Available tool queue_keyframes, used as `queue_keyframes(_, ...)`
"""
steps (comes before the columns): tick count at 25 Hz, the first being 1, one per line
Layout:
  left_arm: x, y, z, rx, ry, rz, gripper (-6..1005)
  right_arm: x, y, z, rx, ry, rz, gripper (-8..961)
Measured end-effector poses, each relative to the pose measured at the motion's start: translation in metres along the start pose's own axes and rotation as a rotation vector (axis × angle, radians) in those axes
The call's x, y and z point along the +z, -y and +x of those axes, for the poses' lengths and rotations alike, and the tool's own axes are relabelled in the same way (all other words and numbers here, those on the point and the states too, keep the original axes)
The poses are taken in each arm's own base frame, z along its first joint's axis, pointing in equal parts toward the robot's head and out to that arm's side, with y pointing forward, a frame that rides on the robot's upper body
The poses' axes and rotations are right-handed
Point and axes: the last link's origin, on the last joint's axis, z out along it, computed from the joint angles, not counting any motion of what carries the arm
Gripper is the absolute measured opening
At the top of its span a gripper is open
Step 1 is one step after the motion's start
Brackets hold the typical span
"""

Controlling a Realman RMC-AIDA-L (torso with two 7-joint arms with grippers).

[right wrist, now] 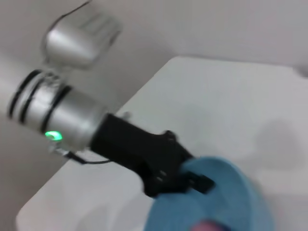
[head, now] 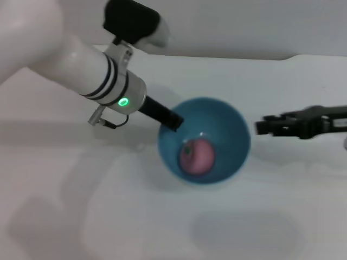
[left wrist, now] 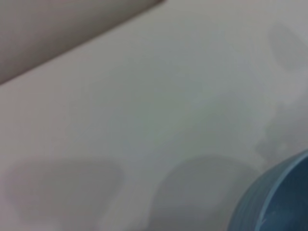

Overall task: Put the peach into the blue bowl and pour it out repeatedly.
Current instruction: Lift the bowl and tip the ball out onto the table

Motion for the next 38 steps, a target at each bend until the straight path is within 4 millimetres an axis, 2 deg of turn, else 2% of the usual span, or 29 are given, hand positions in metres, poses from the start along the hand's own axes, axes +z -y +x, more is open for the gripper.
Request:
queue_keyframes(5, -0.002, 0.014, 0.0, -0.099, -0.16, 0.023, -1, -0.029, 0.018, 0.026, 0.107, 0.099, 0.093, 399)
queue_keyframes(6, -0.002, 0.018, -0.001, -0.117, -0.193, 0.032, -1, -0.034, 0.021, 0.034, 0.137, 0.118, 0.107, 399)
queue_keyframes(7, -0.003, 0.023, -0.003, -0.162, -0.267, 0.036, -2, -0.04, 0.027, 0.051, 0.193, 0.136, 0.131, 399)
queue_keyframes(8, -0.003, 0.023, -0.003, -0.162, -0.267, 0.036, -2, -0.04, 0.027, 0.051, 0.193, 0.136, 0.131, 399)
queue_keyframes(11, -0.008, 0.028, -0.004, -0.232, -0.41, 0.016, -1, -0.047, 0.034, 0.072, 0.253, 0.126, 0.178, 399)
queue_keyframes(12, -0.008, 0.028, -0.004, -0.232, -0.41, 0.016, -1, -0.049, 0.037, 0.078, 0.266, 0.115, 0.199, 400)
queue_keyframes(16, -0.009, 0.028, -0.006, -0.24, -0.536, 0.0, -1, -0.048, 0.044, 0.095, 0.303, 0.076, 0.248, 400)
queue_keyframes(21, 0.005, 0.021, -0.015, -0.172, -0.6, 0.032, -1, -0.048, 0.051, 0.104, 0.332, 0.086, 0.293, 401)
queue_keyframes(27, 0.028, 0.0, -0.02, 0.004, -0.578, 0.178, -2, -0.051, 0.055, 0.106, 0.344, 0.108, 0.314, 402)
queue_keyframes(32, 0.033, -0.009, -0.019, 0.138, -0.58, 0.357, -2, -0.056, 0.057, 0.108, 0.354, 0.135, 0.328, 402)
queue_keyframes(38, 0.031, -0.023, -0.02, 0.339, -0.637, 0.579, -2, -0.063, 0.059, 0.11, 0.368, 0.164, 0.342, 403)
